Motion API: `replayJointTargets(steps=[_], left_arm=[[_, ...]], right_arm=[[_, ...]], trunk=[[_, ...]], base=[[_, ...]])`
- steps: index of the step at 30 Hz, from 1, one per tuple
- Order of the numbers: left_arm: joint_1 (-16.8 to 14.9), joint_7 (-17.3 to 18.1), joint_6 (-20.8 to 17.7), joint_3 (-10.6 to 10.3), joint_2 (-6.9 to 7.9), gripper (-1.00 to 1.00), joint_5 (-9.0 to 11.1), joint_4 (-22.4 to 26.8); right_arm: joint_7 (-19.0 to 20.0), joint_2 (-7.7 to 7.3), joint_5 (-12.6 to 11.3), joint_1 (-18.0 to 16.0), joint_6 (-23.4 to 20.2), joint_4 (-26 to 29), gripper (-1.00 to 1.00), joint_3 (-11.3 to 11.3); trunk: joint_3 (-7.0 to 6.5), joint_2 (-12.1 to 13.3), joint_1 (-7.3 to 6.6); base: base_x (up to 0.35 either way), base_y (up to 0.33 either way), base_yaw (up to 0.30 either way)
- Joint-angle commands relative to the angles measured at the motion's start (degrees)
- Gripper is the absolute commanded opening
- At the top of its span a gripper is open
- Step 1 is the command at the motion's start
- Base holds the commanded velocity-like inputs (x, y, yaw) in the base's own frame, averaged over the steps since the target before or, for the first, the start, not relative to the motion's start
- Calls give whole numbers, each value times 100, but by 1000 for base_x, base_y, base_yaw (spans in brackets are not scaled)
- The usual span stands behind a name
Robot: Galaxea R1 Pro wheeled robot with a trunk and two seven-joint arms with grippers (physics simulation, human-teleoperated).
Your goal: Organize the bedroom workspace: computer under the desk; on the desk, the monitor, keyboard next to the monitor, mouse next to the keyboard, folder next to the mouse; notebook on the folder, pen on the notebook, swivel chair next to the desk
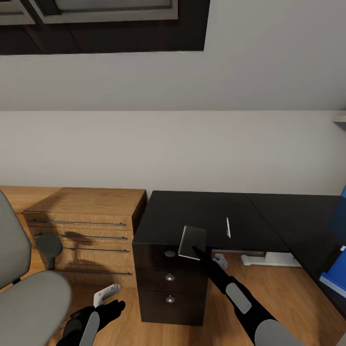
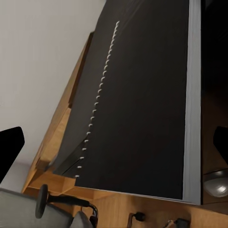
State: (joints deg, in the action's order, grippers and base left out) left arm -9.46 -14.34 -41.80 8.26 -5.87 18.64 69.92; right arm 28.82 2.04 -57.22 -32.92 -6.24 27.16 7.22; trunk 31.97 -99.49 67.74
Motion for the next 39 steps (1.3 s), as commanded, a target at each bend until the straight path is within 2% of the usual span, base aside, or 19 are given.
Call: replayJointTargets(steps=[1,32,33,39], left_arm=[[-4,-42,-21,9,-6,100,61,6],[-4,-43,-21,9,-8,100,61,4],[-4,-43,-21,9,-9,100,61,4],[-4,-43,-21,9,-10,100,61,4]], right_arm=[[10,3,-60,-4,-29,0,100,13],[18,15,-53,-4,-32,9,100,7],[16,15,-53,-4,-31,9,-100,7],[18,15,-57,-4,-28,9,-100,6]], trunk=[[6,-3,-1],[6,-3,-1],[6,-3,-1],[6,-3,-1]], base=[[0,0,0],[0,0,0],[0,0,0],[0,0,0]])
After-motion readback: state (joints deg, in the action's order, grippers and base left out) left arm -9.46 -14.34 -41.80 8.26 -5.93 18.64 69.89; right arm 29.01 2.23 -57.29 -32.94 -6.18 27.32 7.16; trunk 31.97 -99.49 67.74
